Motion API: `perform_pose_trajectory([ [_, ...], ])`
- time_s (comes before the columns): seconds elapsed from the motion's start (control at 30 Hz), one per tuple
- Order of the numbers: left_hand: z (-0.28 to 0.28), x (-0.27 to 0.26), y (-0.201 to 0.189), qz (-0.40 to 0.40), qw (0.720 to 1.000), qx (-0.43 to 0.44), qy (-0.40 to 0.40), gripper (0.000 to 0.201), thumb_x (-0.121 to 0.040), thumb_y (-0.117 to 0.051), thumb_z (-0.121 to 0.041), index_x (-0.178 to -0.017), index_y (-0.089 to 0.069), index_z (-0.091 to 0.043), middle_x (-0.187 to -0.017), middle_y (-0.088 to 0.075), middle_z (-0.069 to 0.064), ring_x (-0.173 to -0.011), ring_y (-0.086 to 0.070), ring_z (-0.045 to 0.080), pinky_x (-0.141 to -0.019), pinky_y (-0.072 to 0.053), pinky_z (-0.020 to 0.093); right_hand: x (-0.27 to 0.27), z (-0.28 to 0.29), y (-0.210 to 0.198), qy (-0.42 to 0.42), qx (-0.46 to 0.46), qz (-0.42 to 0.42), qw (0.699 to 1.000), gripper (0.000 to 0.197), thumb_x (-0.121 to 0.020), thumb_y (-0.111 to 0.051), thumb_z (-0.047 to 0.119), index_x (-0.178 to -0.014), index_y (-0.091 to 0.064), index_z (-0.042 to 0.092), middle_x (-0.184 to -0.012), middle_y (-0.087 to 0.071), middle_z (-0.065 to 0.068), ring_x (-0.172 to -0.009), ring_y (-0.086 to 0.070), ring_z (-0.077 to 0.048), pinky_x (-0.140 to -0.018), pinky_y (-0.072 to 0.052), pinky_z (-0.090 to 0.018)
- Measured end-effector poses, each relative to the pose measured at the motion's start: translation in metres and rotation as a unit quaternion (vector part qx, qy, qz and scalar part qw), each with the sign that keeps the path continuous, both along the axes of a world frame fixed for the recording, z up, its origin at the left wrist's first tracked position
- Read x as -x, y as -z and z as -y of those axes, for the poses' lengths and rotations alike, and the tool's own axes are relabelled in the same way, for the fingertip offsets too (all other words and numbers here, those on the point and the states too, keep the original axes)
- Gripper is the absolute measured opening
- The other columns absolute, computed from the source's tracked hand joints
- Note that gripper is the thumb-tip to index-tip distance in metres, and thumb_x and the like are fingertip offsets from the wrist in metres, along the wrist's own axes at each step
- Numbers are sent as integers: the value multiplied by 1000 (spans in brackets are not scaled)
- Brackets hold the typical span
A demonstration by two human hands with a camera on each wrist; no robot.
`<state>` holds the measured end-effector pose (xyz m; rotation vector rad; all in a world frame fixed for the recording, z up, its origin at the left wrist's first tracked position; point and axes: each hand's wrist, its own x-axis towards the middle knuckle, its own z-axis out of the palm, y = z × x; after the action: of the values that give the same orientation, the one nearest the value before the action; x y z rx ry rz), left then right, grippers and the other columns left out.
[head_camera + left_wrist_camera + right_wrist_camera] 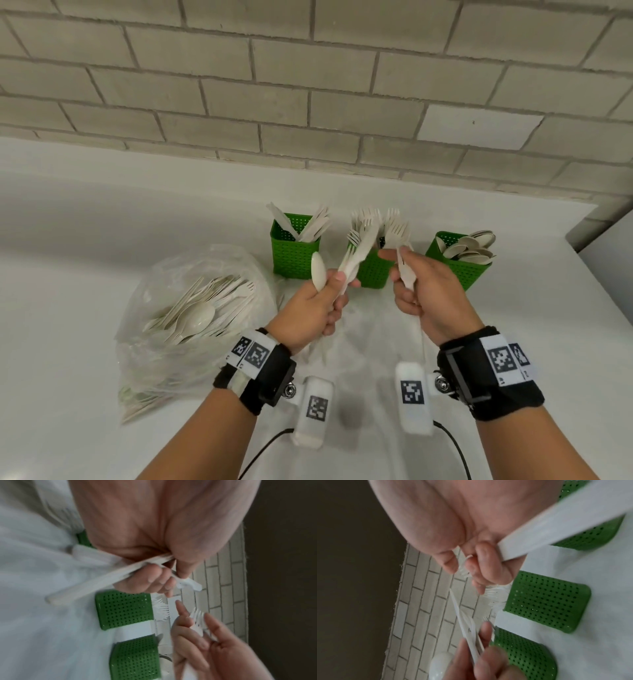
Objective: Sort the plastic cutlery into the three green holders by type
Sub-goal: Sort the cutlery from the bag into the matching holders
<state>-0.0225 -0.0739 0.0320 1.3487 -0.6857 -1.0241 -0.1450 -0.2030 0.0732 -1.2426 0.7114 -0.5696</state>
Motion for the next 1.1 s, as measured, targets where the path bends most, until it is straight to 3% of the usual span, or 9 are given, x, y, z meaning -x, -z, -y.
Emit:
perform_pose_trajectory([
  [0.17, 0, 2, -2, -97, 994, 35, -34, 11, -103, -42, -16, -93, -47, -14, -72, -43, -1, -51, -33, 8, -43, -24, 20, -2, -9, 9, -11, 68, -24, 997, 39, -104, -39, 28, -102, -74, 12, -63, -50, 8, -59, -45, -6, -60, -39, -21],
  [0.3, -3, 2, 3, -133, 989, 62, -20, 15, -102, -44, -13, -88, -48, -13, -75, -47, 1, -49, -34, 9, -41, -27, 21, -7, -12, 13, 39, 63, -8, 997, 42, -104, -37, 34, -106, -72, 12, -46, -23, 8, -42, -20, -7, -41, -21, -19],
  [0.37, -4, 1, 6, -158, 984, 76, -5, 4, -95, -50, -15, -91, -50, -13, -75, -50, 2, -48, -35, 10, -41, -30, 22, -10, -13, 15, 37, 47, 14, 998, 33, -103, -41, 26, -107, -70, 9, -47, -24, 4, -41, -20, -8, -39, -19, -20],
  [0.47, -5, 2, 9, -163, 984, 64, -2, 12, -87, -52, -16, -98, -55, -11, -66, -51, 2, -46, -38, 11, -41, -32, 23, -13, -16, 19, 30, 62, 23, 997, 20, -98, -53, 14, -88, -68, 7, -47, -39, 0, -40, -33, -10, -38, -30, -22],
  [0.57, -5, 1, 12, -128, 991, 34, -20, 21, -84, -54, -19, -103, -59, -11, -62, -49, 0, -46, -39, 11, -42, -30, 23, -14, -15, 18, 56, 94, 50, 993, 11, -92, -62, 11, -85, -71, 12, -56, -50, -7, -43, -41, -13, -42, -39, -27],
  [0.67, -6, -3, 14, -37, 999, 3, -20, 12, -97, -49, -15, -106, -57, -9, -67, -46, 0, -49, -34, 10, -45, -26, 24, -12, -12, 8, 100, 125, 99, 982, 15, -85, -68, 4, -95, -72, 14, -64, -57, -6, -44, -46, -11, -41, -43, -23],
  [0.77, -8, -3, 13, 21, 1000, -7, 1, 20, -103, -40, -8, -118, -52, -13, -76, -51, -3, -51, -36, 8, -46, -29, 21, -12, -10, 0, 21, 172, 40, 984, 29, -82, -73, 5, -110, -69, 11, -62, -60, -3, -45, -49, -11, -40, -42, -23],
  [0.87, -9, 1, 4, 91, 994, 18, 55, 16, -103, -38, -7, -115, -48, -10, -63, -52, -14, -50, -37, 2, -49, -33, 17, -15, -11, 1, -56, 261, -47, 963, 14, -81, -75, 12, -94, -74, 16, -57, -61, 6, -45, -50, -7, -42, -40, -19],
  [1.1, -12, -5, 7, 176, 981, 6, 84, 24, -103, -41, -14, -120, -49, -28, -56, -48, -16, -55, -41, 2, -58, -40, 24, -18, -10, -3, 34, 269, -43, 962, 11, -81, -76, 15, -77, -71, 7, -48, -60, 2, -39, -50, -9, -42, -44, -22],
])
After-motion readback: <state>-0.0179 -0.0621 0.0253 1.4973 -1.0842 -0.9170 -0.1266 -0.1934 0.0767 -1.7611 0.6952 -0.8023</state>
